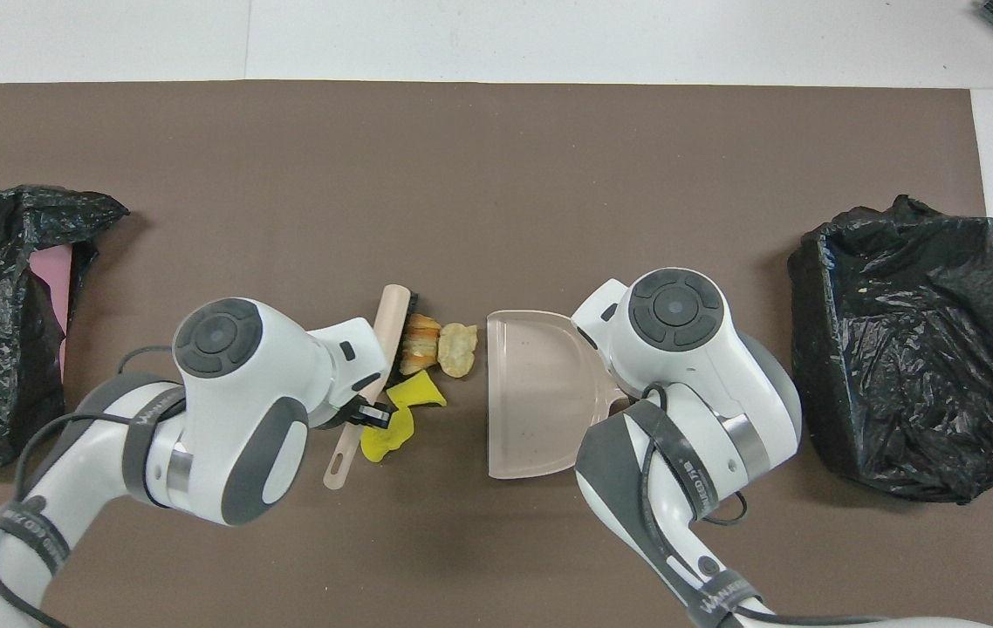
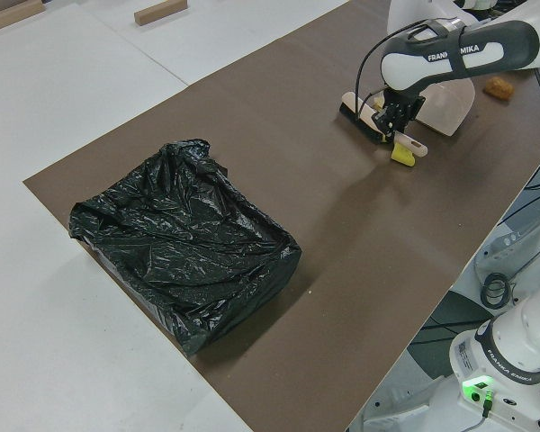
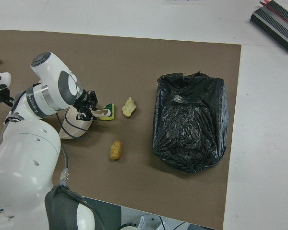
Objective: Sweep and dump trash in bin
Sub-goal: 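Sweep the trash pieces into the dustpan with the left gripper's brush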
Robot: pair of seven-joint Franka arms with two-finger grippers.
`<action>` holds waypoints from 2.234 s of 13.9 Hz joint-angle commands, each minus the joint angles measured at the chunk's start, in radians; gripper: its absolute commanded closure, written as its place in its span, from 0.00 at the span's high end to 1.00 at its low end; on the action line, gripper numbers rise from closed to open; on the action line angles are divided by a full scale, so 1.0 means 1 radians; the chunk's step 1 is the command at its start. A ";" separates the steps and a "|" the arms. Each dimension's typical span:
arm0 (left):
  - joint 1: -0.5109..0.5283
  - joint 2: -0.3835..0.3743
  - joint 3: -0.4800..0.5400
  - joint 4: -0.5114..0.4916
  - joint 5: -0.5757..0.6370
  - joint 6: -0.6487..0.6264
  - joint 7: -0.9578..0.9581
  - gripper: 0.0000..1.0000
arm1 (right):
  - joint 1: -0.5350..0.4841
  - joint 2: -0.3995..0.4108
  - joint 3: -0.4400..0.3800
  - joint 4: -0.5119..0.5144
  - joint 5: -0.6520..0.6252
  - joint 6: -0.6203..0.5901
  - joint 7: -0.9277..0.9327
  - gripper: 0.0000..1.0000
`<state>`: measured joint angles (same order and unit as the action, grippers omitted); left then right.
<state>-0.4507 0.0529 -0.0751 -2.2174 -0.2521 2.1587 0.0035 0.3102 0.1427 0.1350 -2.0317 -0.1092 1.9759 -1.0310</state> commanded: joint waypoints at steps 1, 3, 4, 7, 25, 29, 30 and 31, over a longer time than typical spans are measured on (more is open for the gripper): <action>-0.084 0.008 0.014 0.016 -0.093 0.024 -0.003 0.00 | -0.009 -0.034 0.006 -0.050 -0.021 0.018 -0.026 0.00; -0.137 0.007 0.002 0.031 -0.153 0.023 -0.054 0.00 | -0.011 -0.034 0.006 -0.050 -0.021 0.018 -0.026 0.00; -0.149 0.007 -0.002 0.039 -0.159 0.020 -0.110 0.00 | -0.011 -0.034 0.006 -0.050 -0.021 0.018 -0.026 0.00; -0.143 -0.019 -0.009 0.053 -0.162 0.004 -0.200 0.00 | -0.013 -0.034 0.006 -0.050 -0.021 0.018 -0.026 0.00; -0.146 -0.259 -0.020 -0.268 0.019 -0.047 -0.883 0.00 | -0.002 -0.080 0.006 -0.143 -0.024 0.103 -0.024 0.00; -0.227 -0.121 -0.025 -0.177 -0.085 0.127 -0.788 0.00 | -0.003 -0.090 0.006 -0.160 -0.035 0.106 -0.026 0.00; -0.233 -0.104 -0.037 -0.156 -0.126 0.147 -0.743 0.00 | -0.003 -0.092 0.006 -0.160 -0.035 0.104 -0.026 0.00; -0.255 -0.090 -0.046 -0.140 -0.151 0.174 -0.705 0.00 | -0.005 -0.091 0.006 -0.160 -0.035 0.104 -0.026 0.00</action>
<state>-0.6699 -0.0914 -0.1192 -2.4139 -0.3471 2.2954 -0.7771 0.3115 0.0805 0.1360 -2.1529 -0.1158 2.0672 -1.0310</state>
